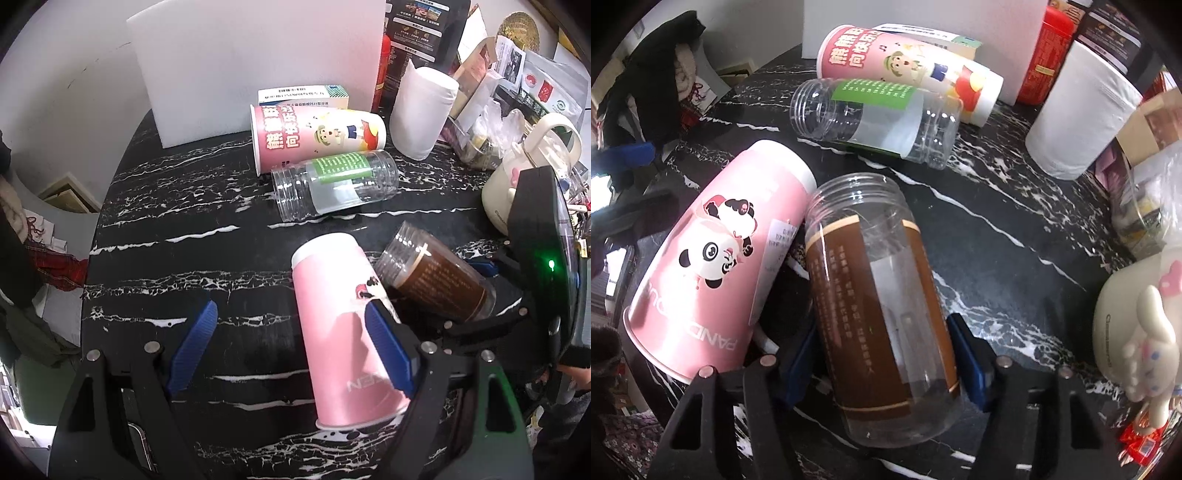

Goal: Flip cup upside down
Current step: 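Move the right gripper to the brown-labeled clear jar and close on it, then lift the jar with the right gripper toward the left gripper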

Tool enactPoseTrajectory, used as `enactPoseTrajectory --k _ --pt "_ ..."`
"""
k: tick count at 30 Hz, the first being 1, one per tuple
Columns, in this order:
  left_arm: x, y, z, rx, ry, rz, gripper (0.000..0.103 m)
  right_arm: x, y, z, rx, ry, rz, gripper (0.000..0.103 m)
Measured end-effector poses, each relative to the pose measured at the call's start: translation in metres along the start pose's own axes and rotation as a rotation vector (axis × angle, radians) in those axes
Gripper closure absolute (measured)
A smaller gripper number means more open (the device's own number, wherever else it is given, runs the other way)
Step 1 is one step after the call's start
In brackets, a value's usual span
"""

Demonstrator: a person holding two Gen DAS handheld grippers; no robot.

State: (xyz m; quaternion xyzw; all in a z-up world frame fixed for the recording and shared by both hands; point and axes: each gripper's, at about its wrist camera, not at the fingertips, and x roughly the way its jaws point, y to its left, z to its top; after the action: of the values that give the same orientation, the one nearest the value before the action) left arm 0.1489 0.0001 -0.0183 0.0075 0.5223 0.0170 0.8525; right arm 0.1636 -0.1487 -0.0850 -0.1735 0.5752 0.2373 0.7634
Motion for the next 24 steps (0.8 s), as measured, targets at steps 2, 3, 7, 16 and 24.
enactPoseTrajectory --k 2,3,7,16,24 --pt "-0.006 0.001 -0.004 -0.003 -0.009 0.004 0.022 -0.003 0.0 -0.002 0.019 -0.011 -0.001 0.036" --pt "-0.009 0.002 -0.005 -0.005 -0.012 0.006 0.022 -0.005 -0.001 -0.003 0.034 -0.016 0.002 0.037" --pt "-0.023 0.005 -0.014 -0.017 -0.03 0.005 0.022 -0.02 -0.001 -0.01 0.071 -0.045 -0.013 0.039" --pt "-0.055 0.002 -0.046 -0.007 -0.059 -0.017 0.022 -0.039 0.01 -0.045 0.137 -0.053 -0.047 0.04" --pt "-0.068 0.002 -0.065 -0.002 -0.063 -0.023 0.022 -0.025 0.019 -0.062 0.21 -0.027 -0.034 0.041"
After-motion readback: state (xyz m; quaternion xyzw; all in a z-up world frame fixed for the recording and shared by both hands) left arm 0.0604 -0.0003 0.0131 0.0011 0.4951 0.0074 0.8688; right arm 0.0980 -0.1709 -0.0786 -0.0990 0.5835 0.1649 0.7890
